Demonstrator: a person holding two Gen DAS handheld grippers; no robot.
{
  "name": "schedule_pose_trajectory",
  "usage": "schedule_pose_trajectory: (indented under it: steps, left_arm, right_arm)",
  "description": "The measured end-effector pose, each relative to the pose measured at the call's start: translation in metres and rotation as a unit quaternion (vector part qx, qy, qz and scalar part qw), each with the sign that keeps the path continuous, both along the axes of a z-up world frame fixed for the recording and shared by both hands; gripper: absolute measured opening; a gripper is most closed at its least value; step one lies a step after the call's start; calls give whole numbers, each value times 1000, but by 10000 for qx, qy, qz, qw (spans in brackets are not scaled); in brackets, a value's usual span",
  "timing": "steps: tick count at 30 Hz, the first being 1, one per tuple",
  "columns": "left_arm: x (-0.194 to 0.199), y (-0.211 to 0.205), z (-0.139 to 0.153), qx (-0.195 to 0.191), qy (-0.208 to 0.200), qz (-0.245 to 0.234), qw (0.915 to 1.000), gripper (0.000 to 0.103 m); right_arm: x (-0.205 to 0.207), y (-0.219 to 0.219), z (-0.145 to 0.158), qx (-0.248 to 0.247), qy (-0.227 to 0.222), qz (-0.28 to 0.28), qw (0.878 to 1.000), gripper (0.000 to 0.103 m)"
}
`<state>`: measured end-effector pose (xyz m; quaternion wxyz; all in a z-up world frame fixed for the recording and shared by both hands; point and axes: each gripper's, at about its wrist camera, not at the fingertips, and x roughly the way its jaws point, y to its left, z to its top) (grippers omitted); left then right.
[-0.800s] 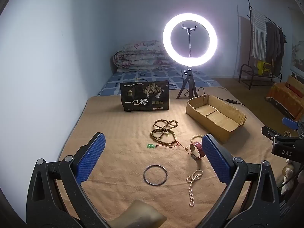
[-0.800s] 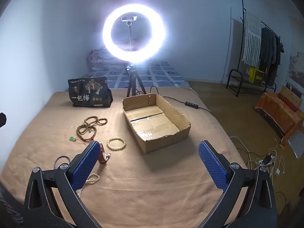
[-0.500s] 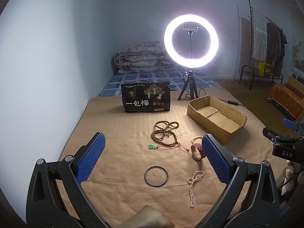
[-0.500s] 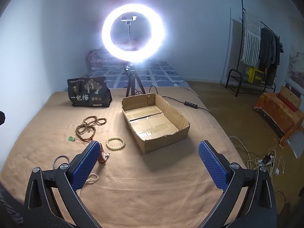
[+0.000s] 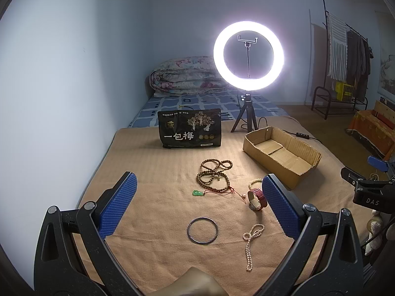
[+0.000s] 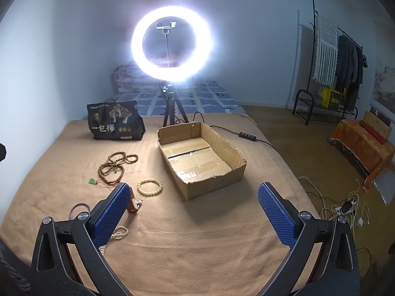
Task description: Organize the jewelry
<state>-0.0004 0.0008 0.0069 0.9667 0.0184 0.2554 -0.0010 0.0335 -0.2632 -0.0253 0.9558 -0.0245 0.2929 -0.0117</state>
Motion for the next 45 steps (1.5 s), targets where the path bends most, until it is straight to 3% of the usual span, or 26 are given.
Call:
schedule_pose_trajectory:
  steps: [45]
  left_arm:
    - [-2, 0, -1, 6, -29, 2, 10000, 103]
  right_arm:
    - [2, 4, -2, -19, 38, 3, 10000, 102]
